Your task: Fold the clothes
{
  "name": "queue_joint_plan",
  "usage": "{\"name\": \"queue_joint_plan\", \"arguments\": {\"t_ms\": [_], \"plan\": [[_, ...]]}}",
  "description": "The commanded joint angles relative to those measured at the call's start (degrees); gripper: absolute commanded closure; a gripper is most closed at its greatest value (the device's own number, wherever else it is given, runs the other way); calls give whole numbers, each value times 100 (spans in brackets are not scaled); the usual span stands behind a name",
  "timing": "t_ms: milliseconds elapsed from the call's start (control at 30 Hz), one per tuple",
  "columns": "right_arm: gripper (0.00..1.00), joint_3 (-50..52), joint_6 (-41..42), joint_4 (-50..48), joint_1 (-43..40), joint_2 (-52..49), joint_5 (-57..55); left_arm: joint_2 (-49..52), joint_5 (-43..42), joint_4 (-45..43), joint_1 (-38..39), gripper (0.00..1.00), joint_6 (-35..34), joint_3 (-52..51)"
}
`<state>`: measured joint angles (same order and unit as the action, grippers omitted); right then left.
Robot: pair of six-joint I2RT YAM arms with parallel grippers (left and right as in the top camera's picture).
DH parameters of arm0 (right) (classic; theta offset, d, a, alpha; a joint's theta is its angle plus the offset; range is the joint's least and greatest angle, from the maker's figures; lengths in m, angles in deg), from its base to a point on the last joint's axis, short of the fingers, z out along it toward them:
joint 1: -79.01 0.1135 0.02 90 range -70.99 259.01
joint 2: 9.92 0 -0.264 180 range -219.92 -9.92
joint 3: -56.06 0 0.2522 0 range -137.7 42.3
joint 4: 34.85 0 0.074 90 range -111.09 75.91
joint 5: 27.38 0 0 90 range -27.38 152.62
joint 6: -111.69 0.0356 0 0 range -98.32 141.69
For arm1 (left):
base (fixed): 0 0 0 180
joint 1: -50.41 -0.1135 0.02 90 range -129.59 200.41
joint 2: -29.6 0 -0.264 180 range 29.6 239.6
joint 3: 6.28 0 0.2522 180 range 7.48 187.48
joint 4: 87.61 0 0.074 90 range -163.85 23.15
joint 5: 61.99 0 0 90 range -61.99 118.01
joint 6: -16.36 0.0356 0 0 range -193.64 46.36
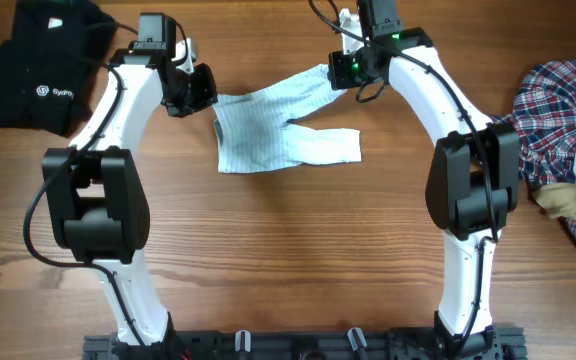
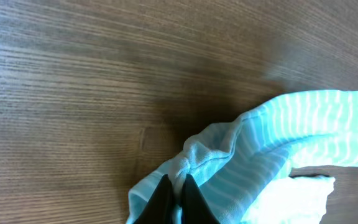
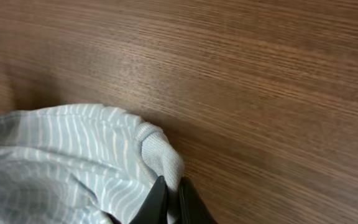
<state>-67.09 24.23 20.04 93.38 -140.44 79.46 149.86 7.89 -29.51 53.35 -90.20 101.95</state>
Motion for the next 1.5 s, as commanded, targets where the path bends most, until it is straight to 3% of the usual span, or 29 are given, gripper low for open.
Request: {"name": "queue_joint_plan", "arguments": {"t_ms": [0,333,367,400,467,533,567,633,700,933,1000,1100,1467], "plan": [[95,-66,68,129,-17,153,-37,-166,-111,101,-17,96,138,4],[96,-66,66,149,-20,153,-50,-166,-107,280,-17,96,140,4],[95,-66,63,107,-20,153,-122,-166,-81,234,-17,88,140,4],[96,-66,66,83,-20,153,-190,-166,15,190,-22,73,138,4],[95,-66,63,-7,-20,153,-212,-166,173,129,-22,66,140,4],[95,-66,61,-98,-20,153,-319,-164,280,70,-22,66,140,4],[96,-66,66,-125,-17,153,-404,-164,337,44,-22,68,140,4],[96,-63,87,-118,-17,153,-424,-164,367,9,-22,83,138,4],[96,-63,105,-116,-17,153,-424,-164,369,4,-22,83,138,4],[95,-63,105,-144,-17,151,-424,-42,369,-310,-22,40,140,4],[85,-63,103,-138,-17,151,-422,76,367,-415,-22,32,140,4],[24,-63,61,-122,-17,151,-452,219,367,-551,-22,27,262,4],[14,-63,-24,-511,-20,114,-533,446,540,-1226,-22,26,461,4]]}}
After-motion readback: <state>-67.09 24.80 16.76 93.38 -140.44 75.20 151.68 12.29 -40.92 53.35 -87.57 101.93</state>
